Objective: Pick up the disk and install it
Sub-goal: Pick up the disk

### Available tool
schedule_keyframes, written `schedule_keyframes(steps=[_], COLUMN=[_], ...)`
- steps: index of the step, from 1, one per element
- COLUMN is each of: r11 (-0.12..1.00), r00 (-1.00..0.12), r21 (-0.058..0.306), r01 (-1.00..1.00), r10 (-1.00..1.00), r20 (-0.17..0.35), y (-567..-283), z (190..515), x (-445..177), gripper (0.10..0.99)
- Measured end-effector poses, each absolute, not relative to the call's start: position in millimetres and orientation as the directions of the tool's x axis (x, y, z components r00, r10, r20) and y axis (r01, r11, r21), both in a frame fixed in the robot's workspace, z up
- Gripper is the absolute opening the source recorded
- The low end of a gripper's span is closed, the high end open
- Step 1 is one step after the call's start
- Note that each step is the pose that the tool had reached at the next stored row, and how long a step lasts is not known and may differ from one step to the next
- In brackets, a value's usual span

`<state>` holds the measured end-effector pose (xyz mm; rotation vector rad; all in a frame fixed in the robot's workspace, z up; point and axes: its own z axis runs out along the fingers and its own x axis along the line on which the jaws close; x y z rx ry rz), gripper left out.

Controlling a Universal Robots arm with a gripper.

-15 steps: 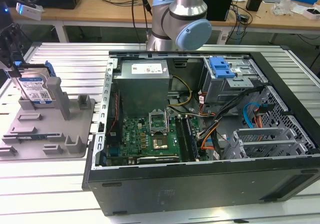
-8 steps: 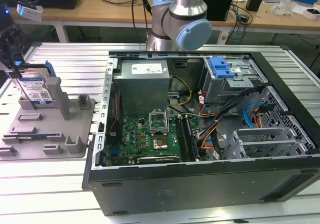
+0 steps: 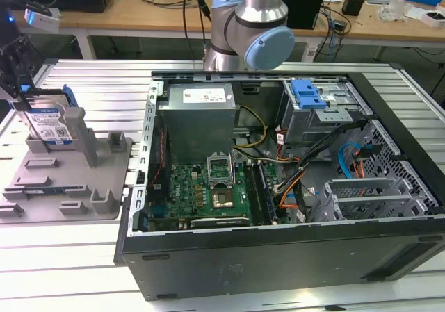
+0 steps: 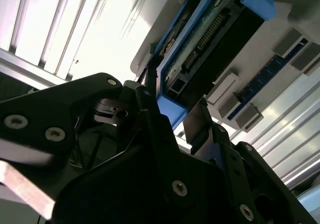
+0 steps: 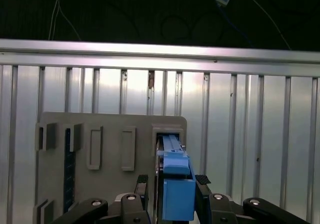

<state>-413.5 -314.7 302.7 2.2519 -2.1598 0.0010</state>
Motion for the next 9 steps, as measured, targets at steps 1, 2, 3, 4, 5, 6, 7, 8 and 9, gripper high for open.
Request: schedule_keyframes(steps=[1, 2, 3, 4, 5, 6, 7, 8, 9], r11=[-0.041, -0.041, -0.040, -0.040, -0.039, -0.039, -0.038, -0.038, -0.038], r00=[0.041, 0.041, 0.040, 0.040, 0.040, 0.039, 0.039, 0.038, 0.038], r21=[0.015, 0.015, 0.015, 0.015, 0.015, 0.015, 0.015, 0.015, 0.015], r01=[-0.999, -0.999, -0.999, -0.999, -0.999, -0.999, -0.999, -0.999, -0.999], r10=[-0.999, -0.999, -0.999, -0.999, -0.999, -0.999, -0.999, -0.999, -0.999], r20=[0.015, 0.015, 0.015, 0.015, 0.015, 0.015, 0.015, 0.015, 0.015], y=[-314.7, -314.7, -314.7, -314.7, -314.7, -314.7, -314.7, -314.7, -314.7], z=[302.4, 302.1, 301.9, 301.6, 301.3, 301.0, 300.5, 300.1, 299.8], x=[-413.5, -413.5, -413.5, -413.5, -413.5, -413.5, -413.5, -413.5, -413.5], gripper=[0.482, 0.482, 0.482, 0.482, 0.482, 0.482, 0.482, 0.482, 0.482])
